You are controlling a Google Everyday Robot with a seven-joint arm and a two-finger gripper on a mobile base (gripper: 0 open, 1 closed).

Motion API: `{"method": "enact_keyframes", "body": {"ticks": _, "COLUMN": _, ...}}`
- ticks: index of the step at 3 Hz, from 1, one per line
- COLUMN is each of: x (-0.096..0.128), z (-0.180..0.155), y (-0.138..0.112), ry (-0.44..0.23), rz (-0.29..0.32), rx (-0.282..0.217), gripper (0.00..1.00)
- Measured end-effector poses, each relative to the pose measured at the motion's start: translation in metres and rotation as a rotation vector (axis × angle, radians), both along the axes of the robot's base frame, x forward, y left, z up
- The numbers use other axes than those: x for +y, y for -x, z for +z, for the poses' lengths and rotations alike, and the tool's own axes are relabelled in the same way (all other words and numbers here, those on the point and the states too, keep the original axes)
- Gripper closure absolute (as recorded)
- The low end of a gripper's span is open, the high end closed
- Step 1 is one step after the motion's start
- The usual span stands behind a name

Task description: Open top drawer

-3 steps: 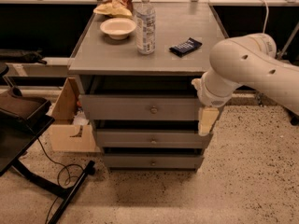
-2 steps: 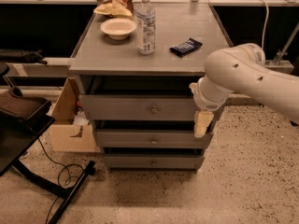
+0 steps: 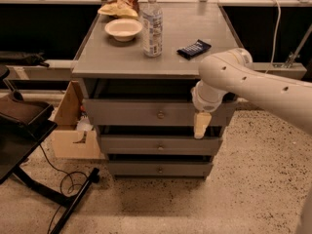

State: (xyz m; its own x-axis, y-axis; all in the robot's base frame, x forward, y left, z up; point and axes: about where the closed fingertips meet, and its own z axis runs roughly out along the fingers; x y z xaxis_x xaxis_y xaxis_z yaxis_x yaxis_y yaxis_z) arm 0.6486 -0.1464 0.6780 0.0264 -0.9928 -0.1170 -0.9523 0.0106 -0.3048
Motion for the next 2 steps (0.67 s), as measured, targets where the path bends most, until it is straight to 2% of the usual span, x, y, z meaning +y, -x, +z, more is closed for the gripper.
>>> {"method": "enact_keyframes", "body": {"ticks": 1, "x": 0.008, "z": -0.018, "y": -0.024, "ry": -0.004, "rz": -0.026, "rx": 0.031, "gripper": 0.0}}
{"method": "enact_keyframes", "body": {"ticks": 2, "x": 0.013, "z": -0.035, "y": -0.033, "ry": -0.009, "rz": -0.048, "rx": 0.057, "gripper": 0.18}}
